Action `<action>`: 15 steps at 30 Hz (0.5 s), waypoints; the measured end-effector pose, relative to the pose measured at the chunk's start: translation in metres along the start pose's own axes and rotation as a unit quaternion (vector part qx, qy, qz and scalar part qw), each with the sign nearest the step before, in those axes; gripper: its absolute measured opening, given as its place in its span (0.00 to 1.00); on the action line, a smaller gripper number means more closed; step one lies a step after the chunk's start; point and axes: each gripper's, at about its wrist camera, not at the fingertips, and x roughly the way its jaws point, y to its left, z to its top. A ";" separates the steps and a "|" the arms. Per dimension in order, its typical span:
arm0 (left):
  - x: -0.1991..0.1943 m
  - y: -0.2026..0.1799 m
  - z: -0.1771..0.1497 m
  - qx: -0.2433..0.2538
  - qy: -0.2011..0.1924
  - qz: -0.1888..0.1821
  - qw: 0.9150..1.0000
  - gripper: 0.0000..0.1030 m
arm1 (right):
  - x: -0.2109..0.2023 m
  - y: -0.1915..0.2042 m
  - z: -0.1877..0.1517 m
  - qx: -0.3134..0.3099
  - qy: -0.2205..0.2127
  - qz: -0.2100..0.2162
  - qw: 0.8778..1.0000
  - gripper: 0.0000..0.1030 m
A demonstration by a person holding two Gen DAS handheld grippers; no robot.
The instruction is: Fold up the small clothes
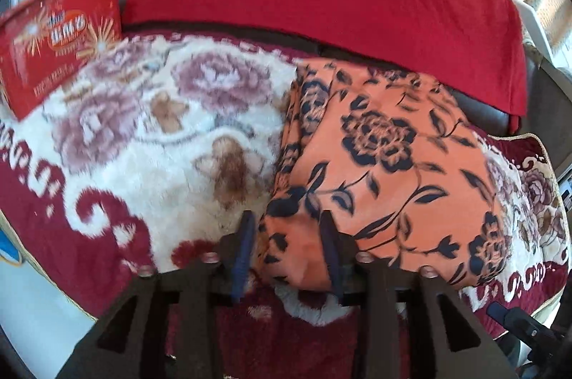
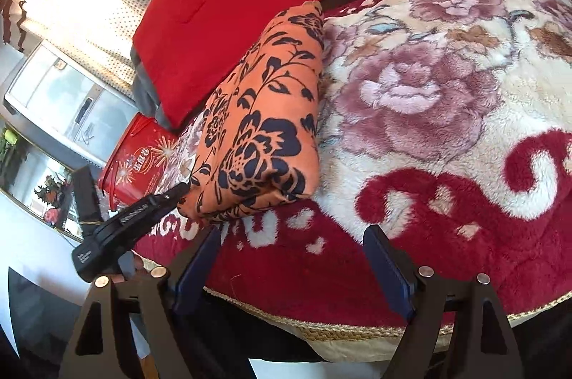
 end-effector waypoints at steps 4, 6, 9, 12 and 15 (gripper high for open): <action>-0.010 -0.010 0.005 0.008 -0.022 -0.003 1.000 0.56 | -0.001 -0.003 0.007 0.005 -0.003 -0.003 1.000 0.84; -0.016 -0.014 0.010 0.006 -0.027 -0.015 1.000 0.57 | -0.001 -0.004 0.011 0.011 -0.003 0.000 1.000 0.84; -0.023 -0.024 0.015 0.002 -0.041 -0.039 0.998 0.64 | 0.000 -0.004 0.019 0.016 -0.003 0.001 1.000 0.84; -0.010 -0.035 0.013 0.017 -0.037 -0.063 0.997 0.64 | 0.002 -0.004 0.031 0.021 -0.002 0.006 1.000 0.85; 0.036 -0.045 0.003 0.039 0.025 -0.041 0.998 0.64 | 0.011 -0.006 0.053 0.029 0.004 0.016 0.999 0.86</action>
